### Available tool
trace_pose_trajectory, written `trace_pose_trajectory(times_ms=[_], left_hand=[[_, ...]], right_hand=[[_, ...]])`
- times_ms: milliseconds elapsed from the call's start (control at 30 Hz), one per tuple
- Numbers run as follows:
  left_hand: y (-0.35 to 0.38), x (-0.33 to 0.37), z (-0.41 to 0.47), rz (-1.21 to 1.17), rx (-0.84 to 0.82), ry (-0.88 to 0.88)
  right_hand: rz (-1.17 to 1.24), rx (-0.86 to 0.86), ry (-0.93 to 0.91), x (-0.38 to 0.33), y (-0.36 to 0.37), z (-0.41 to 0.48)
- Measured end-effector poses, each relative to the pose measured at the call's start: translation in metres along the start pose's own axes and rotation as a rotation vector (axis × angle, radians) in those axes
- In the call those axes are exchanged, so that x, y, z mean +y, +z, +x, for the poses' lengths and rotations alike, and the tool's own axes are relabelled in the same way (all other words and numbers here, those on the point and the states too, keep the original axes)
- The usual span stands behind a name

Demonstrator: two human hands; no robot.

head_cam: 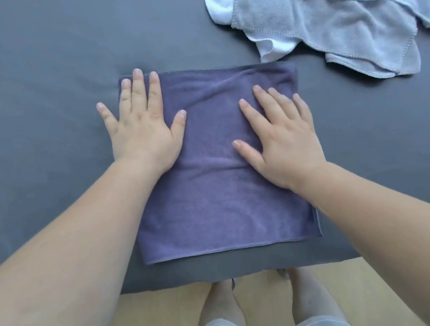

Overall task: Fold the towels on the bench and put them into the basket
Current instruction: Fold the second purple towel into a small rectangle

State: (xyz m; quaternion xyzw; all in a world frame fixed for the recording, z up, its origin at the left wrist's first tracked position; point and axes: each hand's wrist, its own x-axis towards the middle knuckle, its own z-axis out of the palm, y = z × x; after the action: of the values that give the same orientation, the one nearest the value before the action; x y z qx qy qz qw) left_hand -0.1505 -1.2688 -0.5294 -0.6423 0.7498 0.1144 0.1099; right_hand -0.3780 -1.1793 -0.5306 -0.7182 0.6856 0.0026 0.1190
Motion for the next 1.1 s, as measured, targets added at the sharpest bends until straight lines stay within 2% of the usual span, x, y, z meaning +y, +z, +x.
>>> trace_pose_trajectory(times_ms=[100, 200, 267, 400, 500, 567, 833, 933, 1100], left_hand=[[-0.01, 0.0, 0.008, 0.067, 0.03, 0.112], [-0.012, 0.006, 0.01, 0.106, 0.054, 0.314], [-0.006, 0.01, -0.001, 0.083, 0.052, 0.375], [0.016, 0.011, -0.032, 0.083, -0.034, 0.286], [0.019, 0.018, -0.043, 0.091, -0.057, 0.195], [0.02, 0.022, -0.054, 0.098, -0.085, 0.187], [0.038, 0.02, -0.12, 0.121, -0.162, 0.216], [0.034, 0.017, -0.102, 0.123, -0.124, 0.201], [0.018, 0.013, -0.05, 0.043, -0.034, 0.155]], right_hand=[[0.043, 0.206, -0.014, 0.007, -0.015, 0.03], [-0.013, 0.075, -0.009, 0.012, -0.02, 0.058], [-0.1, -0.042, 0.001, 0.012, -0.009, 0.056], [-0.103, -0.05, 0.04, 0.007, 0.001, 0.038], [-0.113, -0.07, -0.108, 0.0, 0.003, 0.016], [-0.102, -0.125, -0.162, -0.003, 0.008, -0.007], [-0.096, -0.256, -0.134, 0.002, 0.008, -0.066], [-0.094, -0.223, -0.136, 0.005, 0.004, -0.043], [-0.064, -0.07, -0.129, 0.013, -0.002, 0.019]])
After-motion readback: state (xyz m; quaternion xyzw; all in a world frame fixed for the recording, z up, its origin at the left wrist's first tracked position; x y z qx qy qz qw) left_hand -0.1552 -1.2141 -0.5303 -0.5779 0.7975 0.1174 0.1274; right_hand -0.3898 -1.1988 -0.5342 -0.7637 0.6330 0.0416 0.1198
